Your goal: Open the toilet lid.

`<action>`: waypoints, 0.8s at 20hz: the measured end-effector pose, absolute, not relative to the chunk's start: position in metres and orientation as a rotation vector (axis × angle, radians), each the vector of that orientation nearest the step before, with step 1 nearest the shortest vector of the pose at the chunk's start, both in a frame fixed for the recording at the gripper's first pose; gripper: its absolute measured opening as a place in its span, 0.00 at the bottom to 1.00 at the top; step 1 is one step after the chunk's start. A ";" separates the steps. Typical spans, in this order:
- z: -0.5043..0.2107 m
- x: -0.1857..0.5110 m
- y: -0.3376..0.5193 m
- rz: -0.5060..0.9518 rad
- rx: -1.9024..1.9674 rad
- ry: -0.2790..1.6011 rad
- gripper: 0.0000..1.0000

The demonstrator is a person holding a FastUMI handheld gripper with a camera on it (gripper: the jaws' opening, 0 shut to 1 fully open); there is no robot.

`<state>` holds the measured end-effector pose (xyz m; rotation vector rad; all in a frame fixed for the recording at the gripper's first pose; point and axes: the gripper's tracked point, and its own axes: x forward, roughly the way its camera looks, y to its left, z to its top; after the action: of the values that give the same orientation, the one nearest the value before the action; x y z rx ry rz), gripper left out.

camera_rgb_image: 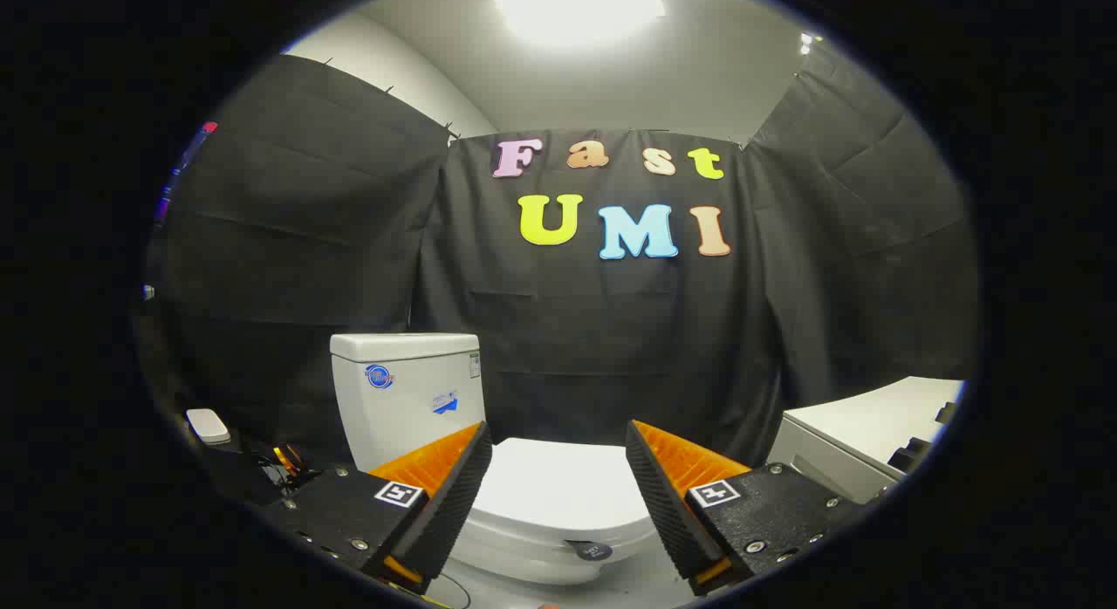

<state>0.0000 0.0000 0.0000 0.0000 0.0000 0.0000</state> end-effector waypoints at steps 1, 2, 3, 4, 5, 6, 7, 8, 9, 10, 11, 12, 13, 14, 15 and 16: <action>0.000 -0.001 0.001 0.000 -0.002 0.001 0.95; -0.001 0.000 0.000 -0.001 -0.003 0.003 0.95; -0.001 -0.001 0.000 -0.001 -0.003 0.004 0.95; -0.002 0.000 0.001 0.001 -0.002 0.007 0.95; -0.001 -0.001 0.001 0.002 -0.002 0.006 0.95; 0.000 -0.001 0.002 0.004 -0.003 0.004 0.95; 0.002 -0.002 0.002 0.004 -0.004 0.001 0.95; 0.001 -0.003 0.002 0.004 -0.003 0.000 0.95; 0.001 -0.003 0.001 0.004 -0.002 0.000 0.95; 0.000 -0.003 0.001 0.003 -0.002 0.001 0.95; 0.000 -0.003 0.001 0.002 -0.002 0.003 0.95; 0.000 -0.004 0.000 0.001 -0.003 0.003 0.95; 0.001 -0.004 -0.001 -0.001 -0.002 0.001 0.95; 0.001 -0.004 -0.001 -0.001 -0.001 0.000 0.95; 0.002 -0.004 -0.002 -0.002 0.001 -0.002 0.95; 0.001 -0.005 -0.001 -0.002 0.002 -0.002 0.95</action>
<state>-0.0048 -0.0011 0.0012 0.0021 -0.0024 -0.0015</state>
